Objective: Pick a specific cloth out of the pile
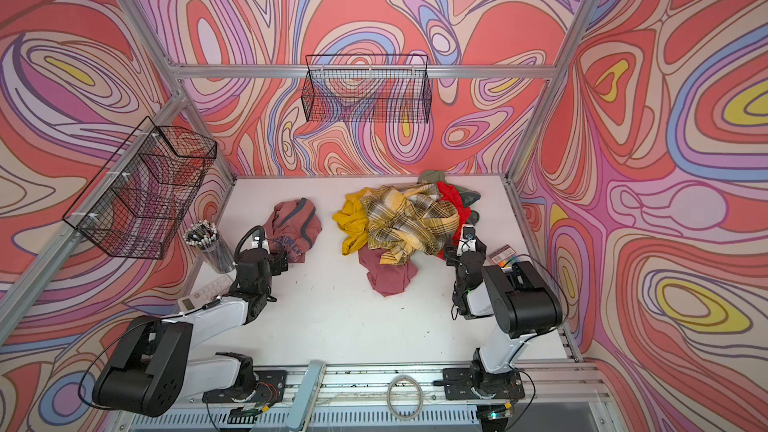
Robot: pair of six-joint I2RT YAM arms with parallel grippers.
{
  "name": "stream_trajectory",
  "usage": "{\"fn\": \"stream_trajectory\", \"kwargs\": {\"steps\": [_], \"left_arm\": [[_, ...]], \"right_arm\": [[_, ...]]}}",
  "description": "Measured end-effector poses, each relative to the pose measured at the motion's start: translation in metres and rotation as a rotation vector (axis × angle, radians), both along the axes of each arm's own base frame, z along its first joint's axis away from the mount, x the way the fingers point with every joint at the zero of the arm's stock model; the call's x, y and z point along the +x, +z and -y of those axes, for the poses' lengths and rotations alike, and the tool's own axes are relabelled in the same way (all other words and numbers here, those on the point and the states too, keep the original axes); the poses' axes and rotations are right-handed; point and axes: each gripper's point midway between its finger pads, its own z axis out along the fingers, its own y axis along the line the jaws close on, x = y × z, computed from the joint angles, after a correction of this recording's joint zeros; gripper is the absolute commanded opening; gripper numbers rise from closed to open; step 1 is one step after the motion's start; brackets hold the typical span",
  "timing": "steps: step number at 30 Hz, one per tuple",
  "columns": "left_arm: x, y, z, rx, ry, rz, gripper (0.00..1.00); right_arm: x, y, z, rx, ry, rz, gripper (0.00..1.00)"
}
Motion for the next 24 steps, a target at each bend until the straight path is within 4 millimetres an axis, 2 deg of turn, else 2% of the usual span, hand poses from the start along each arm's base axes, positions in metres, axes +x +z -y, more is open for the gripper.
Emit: {"fn": "stream_trajectory", "kwargs": {"steps": [3,7,12,16,20,24], "left_arm": [[0.006,-0.006,0.001,-0.011,-0.025,0.015,0.98],[0.017,-0.005,0.007,-0.040,-0.075,0.066,1.00],[0.016,-0.024,0.010,-0.067,-0.118,0.058,1.00],[0.026,-0.019,0.011,-0.096,-0.158,0.062,1.00],[0.043,-0.006,0.007,-0.139,-0.184,0.078,0.99],[0.043,-0.009,0.007,-0.164,-0.195,0.062,1.00]], "right_arm": [[0.001,-0.001,-0.002,0.005,0.013,0.006,0.84],[0.007,0.001,-0.001,0.015,0.026,0.007,0.84],[0.027,0.002,-0.004,0.027,0.061,-0.028,0.85],[0.039,0.000,-0.001,0.054,0.082,-0.062,0.90],[0.038,-0.008,0.005,0.083,0.087,-0.101,0.92],[0.037,-0.014,0.004,0.096,0.098,-0.128,0.94]]}}
